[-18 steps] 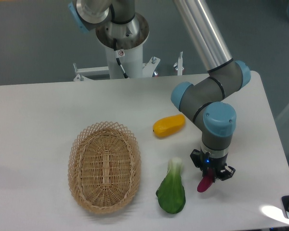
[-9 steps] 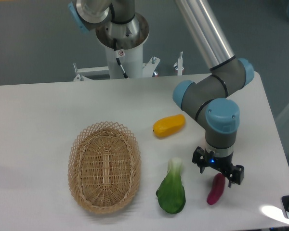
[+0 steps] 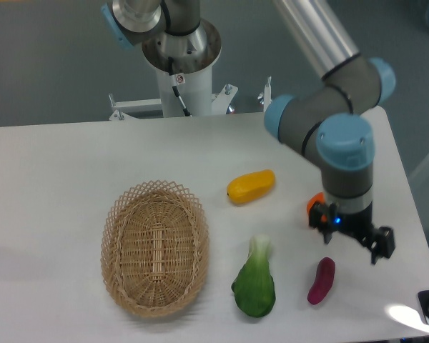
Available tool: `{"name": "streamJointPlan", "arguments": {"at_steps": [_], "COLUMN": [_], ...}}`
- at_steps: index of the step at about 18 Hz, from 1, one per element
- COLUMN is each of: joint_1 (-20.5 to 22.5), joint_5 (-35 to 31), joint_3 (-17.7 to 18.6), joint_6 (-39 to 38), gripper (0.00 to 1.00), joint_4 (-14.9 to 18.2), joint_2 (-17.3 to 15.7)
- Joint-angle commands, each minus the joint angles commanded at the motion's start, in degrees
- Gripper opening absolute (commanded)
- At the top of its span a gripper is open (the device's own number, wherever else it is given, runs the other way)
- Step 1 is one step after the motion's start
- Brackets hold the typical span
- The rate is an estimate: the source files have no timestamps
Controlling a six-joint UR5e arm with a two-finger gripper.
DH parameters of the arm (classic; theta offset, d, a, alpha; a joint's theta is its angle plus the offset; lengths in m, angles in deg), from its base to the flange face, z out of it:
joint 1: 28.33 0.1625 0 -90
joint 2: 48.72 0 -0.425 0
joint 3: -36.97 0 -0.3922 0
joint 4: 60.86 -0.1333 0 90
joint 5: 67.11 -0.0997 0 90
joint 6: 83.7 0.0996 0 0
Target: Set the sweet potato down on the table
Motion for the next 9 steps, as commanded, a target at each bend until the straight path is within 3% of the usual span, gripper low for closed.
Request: {"name": "streamJointPlan", "arguments": {"at_steps": [3, 6, 9], "joint_1": [3.07, 6.24, 8.88], "joint_5": [3.15, 4.39, 6.14], "joint_3": [0.61, 0.70, 1.31], "joint_6": [1.33, 9.74, 14.42], "gripper": [1.00, 1.00, 1.00], "joint_4": [5.62, 12.30, 13.90], "joint_2": [-3.43, -6.51, -8.00]}}
